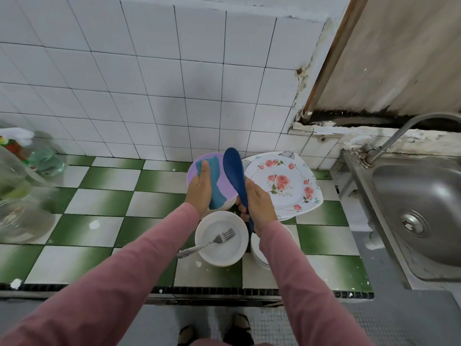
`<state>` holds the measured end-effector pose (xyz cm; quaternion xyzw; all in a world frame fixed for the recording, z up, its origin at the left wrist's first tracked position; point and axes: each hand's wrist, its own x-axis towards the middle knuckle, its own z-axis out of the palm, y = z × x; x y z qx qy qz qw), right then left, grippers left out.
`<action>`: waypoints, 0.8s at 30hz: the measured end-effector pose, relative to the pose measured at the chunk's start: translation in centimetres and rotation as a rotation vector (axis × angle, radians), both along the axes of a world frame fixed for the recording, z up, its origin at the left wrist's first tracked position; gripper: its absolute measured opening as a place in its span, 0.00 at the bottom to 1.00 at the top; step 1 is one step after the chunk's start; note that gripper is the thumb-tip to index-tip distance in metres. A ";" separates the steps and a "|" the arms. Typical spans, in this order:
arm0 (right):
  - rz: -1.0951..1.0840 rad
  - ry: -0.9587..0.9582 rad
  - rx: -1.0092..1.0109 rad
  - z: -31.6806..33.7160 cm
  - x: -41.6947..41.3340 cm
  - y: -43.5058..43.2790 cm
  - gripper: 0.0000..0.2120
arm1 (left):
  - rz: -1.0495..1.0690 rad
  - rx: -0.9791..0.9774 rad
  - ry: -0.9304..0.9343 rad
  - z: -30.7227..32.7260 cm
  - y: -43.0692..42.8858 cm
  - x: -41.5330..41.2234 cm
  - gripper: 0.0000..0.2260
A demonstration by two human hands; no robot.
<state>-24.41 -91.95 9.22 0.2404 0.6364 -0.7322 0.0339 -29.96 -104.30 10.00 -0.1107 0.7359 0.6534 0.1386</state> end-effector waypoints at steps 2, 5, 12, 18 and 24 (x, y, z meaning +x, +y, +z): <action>0.003 0.016 0.063 -0.1 0.2 -0.1 0.18 | 0.003 -0.007 0.007 0.2 -0.2 -0.2 0.33; 0.020 -0.004 0.171 -0.2 0.2 -0.2 0.19 | 0.005 0.014 0.040 0.4 -0.2 -0.3 0.32; 0.075 -0.074 0.148 -0.5 0.2 0.2 0.15 | 0.066 0.073 0.137 1.3 0.7 -0.2 0.25; 0.133 -0.022 0.186 -0.6 0.8 0.6 0.18 | 0.104 0.000 0.330 2.3 1.3 -0.6 0.23; 0.119 0.090 0.015 -0.5 1.0 0.4 0.23 | -0.343 -0.310 0.499 1.1 2.1 -0.7 0.26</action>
